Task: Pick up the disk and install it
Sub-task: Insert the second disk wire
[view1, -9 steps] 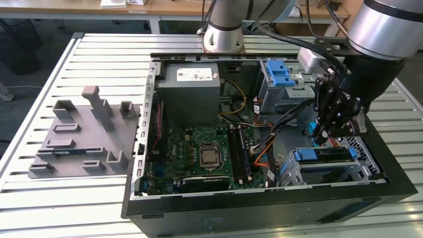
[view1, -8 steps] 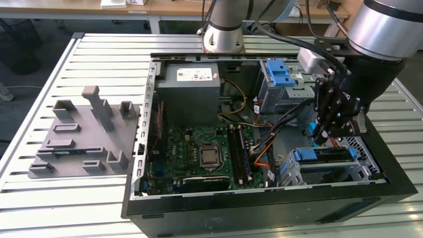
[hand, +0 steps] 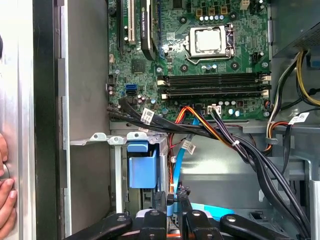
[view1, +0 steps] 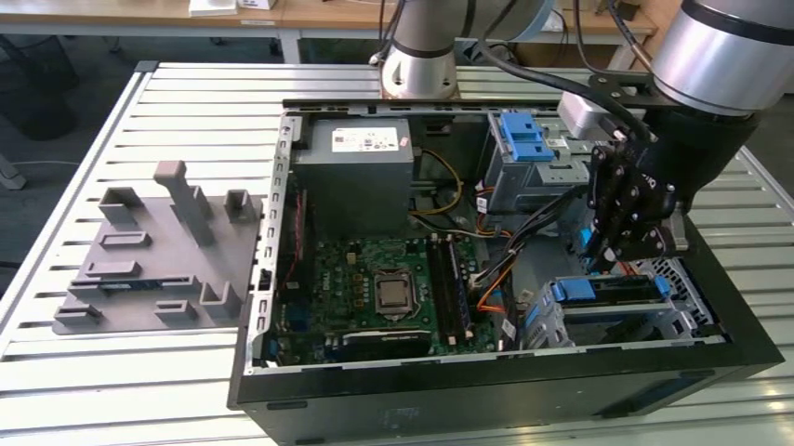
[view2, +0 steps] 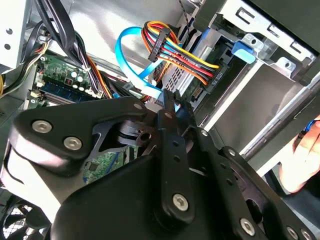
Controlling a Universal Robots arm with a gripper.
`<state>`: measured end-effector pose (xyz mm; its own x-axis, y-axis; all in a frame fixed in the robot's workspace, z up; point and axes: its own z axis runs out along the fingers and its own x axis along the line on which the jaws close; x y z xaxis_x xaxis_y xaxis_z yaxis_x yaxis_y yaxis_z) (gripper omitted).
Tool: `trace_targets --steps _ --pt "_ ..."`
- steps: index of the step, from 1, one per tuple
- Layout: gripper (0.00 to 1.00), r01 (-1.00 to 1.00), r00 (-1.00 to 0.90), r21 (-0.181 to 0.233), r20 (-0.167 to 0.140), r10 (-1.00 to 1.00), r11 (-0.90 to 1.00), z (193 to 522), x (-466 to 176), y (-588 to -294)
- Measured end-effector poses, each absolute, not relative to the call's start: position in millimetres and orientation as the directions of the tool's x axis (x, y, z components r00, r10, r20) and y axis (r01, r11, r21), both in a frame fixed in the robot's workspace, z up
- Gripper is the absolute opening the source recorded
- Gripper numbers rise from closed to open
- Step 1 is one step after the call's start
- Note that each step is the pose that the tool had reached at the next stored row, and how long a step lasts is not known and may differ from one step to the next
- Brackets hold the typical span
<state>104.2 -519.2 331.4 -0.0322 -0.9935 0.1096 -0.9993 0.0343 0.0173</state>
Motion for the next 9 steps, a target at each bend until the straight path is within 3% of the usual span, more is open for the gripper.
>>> trace_targets --steps 9 --pt "0.24 -0.999 -0.032 0.017 0.11 -0.993 0.034 332.0 104.2 -519.3"
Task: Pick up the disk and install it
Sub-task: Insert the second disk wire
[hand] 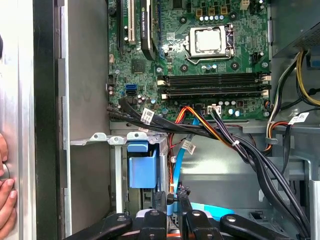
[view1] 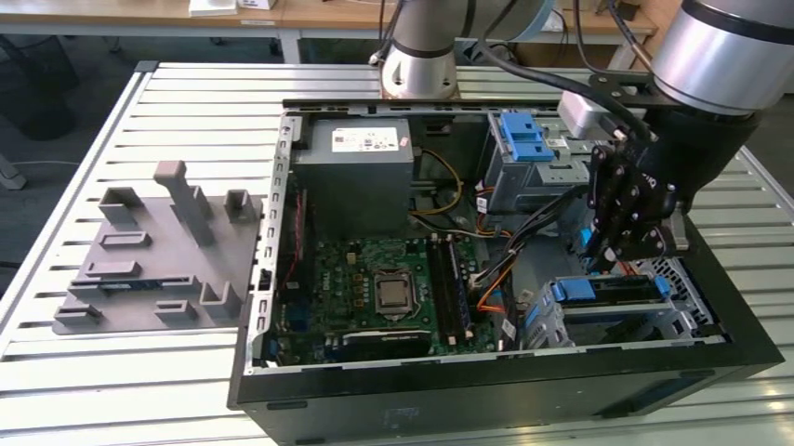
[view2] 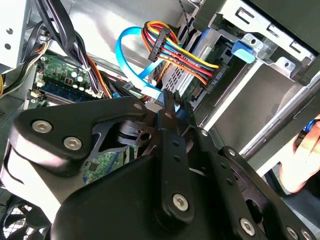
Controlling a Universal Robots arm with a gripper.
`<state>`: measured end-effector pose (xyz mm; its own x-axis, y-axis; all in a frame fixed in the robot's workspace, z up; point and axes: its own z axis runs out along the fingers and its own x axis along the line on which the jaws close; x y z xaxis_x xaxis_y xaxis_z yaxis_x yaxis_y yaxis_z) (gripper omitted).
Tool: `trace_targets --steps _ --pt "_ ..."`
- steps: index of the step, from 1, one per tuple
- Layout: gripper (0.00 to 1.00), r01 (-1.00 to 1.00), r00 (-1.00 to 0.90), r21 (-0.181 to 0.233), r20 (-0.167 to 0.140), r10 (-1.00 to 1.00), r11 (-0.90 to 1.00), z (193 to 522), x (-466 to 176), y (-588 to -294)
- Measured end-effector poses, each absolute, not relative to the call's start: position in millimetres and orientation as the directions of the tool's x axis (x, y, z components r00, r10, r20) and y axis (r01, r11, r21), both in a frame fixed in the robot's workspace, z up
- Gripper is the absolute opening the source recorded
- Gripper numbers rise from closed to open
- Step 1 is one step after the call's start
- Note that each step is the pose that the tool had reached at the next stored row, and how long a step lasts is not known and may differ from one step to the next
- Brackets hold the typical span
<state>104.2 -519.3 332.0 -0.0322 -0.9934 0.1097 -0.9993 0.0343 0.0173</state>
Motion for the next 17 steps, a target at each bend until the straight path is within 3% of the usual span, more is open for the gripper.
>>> trace_targets --steps 17 --pt "0.24 -0.999 -0.032 0.017 0.11 -0.993 0.034 335.8 104.2 -519.2"
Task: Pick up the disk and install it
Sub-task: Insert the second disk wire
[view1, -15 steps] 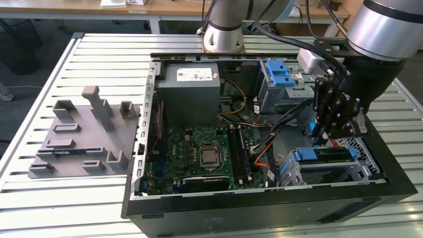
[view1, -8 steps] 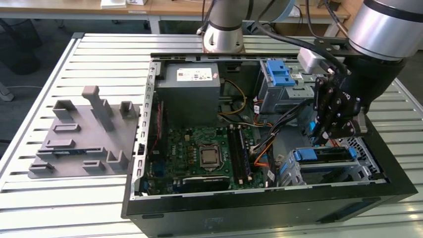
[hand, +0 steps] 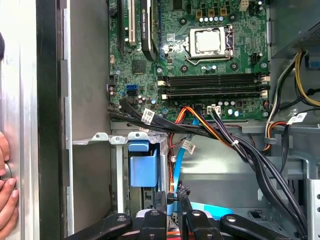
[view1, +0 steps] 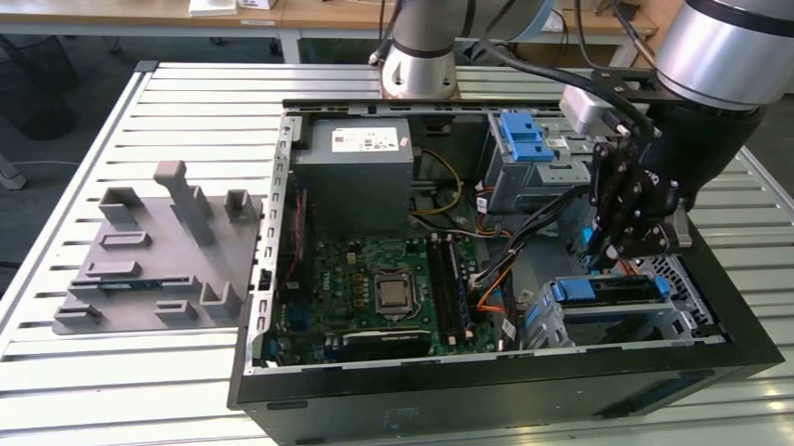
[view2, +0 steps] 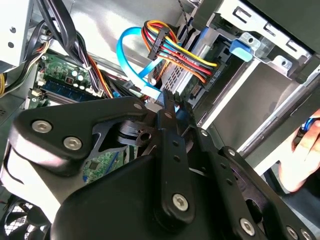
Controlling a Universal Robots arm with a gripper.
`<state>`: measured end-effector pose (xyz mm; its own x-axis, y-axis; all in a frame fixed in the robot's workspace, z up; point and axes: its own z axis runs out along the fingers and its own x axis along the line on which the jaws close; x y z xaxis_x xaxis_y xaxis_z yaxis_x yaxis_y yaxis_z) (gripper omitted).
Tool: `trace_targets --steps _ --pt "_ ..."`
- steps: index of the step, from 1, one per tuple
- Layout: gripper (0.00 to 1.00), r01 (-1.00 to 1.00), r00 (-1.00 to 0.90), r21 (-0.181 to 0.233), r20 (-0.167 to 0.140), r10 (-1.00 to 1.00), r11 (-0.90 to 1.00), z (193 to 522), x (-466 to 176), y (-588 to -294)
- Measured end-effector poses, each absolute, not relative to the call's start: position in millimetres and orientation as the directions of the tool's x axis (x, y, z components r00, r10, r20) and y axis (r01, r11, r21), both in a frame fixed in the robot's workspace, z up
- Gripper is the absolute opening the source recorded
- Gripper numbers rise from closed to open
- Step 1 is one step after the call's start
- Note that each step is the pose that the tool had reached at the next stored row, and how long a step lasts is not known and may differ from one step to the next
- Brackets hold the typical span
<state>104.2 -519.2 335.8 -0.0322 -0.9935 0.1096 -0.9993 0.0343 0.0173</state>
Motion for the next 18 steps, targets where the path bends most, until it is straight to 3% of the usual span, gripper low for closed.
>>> trace_targets --steps 18 --pt "0.24 -0.999 -0.032 0.017 0.109 -0.993 0.034 341.3 104.2 -519.2"
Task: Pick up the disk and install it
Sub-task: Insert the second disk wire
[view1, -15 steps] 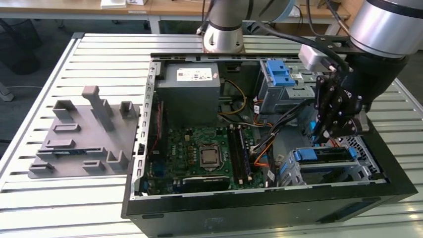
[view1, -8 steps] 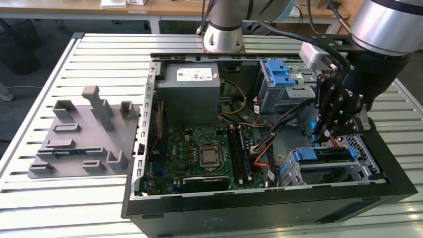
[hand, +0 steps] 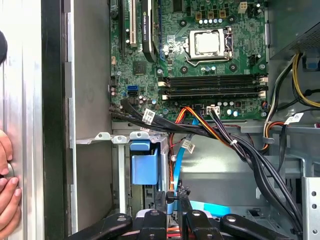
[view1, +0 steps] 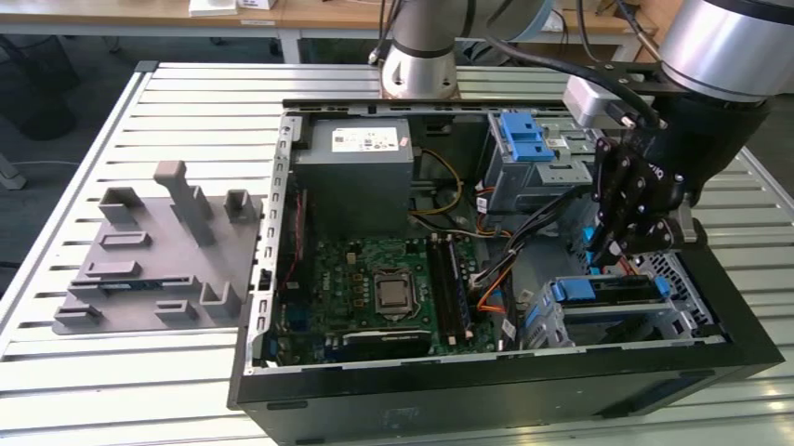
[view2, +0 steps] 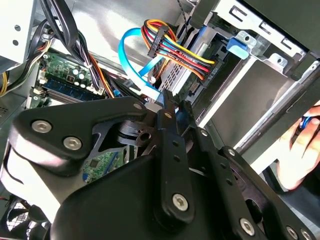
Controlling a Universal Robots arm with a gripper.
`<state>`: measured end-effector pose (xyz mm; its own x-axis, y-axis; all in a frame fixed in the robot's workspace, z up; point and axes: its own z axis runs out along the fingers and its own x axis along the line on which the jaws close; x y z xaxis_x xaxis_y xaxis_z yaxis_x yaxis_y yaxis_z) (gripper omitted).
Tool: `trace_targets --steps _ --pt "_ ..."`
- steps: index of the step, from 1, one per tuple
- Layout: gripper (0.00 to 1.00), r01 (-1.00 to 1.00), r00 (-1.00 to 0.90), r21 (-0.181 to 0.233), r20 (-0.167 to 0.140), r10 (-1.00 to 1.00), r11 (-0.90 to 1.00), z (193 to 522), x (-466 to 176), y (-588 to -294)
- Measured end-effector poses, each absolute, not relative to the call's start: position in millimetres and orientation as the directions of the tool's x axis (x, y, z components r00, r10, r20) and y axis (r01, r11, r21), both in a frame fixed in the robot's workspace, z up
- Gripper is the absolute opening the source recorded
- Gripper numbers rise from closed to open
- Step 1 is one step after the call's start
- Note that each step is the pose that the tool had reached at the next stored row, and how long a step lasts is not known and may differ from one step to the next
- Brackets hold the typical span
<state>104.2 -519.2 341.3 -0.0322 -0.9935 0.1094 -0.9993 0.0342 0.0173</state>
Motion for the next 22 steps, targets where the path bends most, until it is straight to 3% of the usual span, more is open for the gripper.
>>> trace_targets --steps 3,5,22 --pt "0.24 -0.999 -0.032 0.017 0.11 -0.993 0.034 341.5 104.2 -519.2" --pt "0.16 -0.999 -0.032 0.017 0.11 -0.993 0.034 341.6 104.2 -519.2" --pt "0.17 -0.999 -0.032 0.017 0.11 -0.993 0.034 342.2 104.2 -519.2"
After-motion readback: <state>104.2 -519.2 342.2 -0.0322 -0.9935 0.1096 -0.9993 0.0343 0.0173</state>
